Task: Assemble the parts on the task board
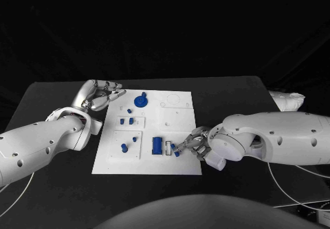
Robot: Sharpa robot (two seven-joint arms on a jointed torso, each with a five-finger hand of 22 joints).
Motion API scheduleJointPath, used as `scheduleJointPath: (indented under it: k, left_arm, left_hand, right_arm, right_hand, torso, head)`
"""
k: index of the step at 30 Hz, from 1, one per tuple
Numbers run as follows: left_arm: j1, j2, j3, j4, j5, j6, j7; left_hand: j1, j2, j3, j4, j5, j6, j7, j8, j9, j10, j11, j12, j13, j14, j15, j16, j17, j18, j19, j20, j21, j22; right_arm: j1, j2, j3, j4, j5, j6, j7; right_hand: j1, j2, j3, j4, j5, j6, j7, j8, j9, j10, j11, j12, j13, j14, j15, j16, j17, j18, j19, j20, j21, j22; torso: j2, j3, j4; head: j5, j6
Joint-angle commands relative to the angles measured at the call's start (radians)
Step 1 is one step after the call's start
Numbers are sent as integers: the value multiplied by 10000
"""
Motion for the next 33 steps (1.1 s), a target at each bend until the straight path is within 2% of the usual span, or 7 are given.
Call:
scheduleJointPath:
  k: [1, 26, 33]
  left_arm:
    - [-1, 18, 6, 14, -20, 134, 56]
    - [-3, 19, 6, 17, -20, 149, 55]
    - [-4, 28, 6, 17, -20, 157, 54]
  left_hand:
    - [-9, 72, -39, 5, 35, -2, -28, -29, 2, 16, 1, 21, -14, 798, 9, -43, 1740, 1, 337, 21, -60, 2226]
    - [-9, 72, -39, 5, 35, -2, -28, -29, 2, 16, 1, 21, -14, 798, 9, -43, 1740, 1, 337, 21, -60, 2226]
    - [-9, 72, -39, 5, 35, -2, -28, -29, 2, 16, 1, 21, -14, 798, 9, -43, 1740, 1, 337, 21, -60, 2226]
  right_arm:
    - [-17, -35, -2, 33, -78, 181, -93]
    - [-49, -8, -2, 57, 166, 145, 607]
    - [-50, 119, -2, -12, 214, 159, 654]
  right_hand:
    - [93, -34, 35, 5, 31, 10, -21, -62, 11, 1031, 64, 28, 2633, 1041, 74, 41, 2627, -66, 1066, 72, 45, 2628]
    - [30, -92, -1, 31, -27, 9, -1, -104, 1, 1031, 88, 28, 2633, 1041, 96, 41, 2627, -66, 1066, 87, 45, 2628]
    - [17, -96, -7, 40, -48, 21, 2, -107, 1, 1031, 91, 28, 2633, 1041, 100, 41, 2627, -66, 1066, 91, 45, 2628]
  torso:
    - [4, -10, 0]
    - [8, 4, 3]
    - [1, -8, 6]
  head:
    - [1, 1]
    - [-16, 1]
    - [-37, 1]
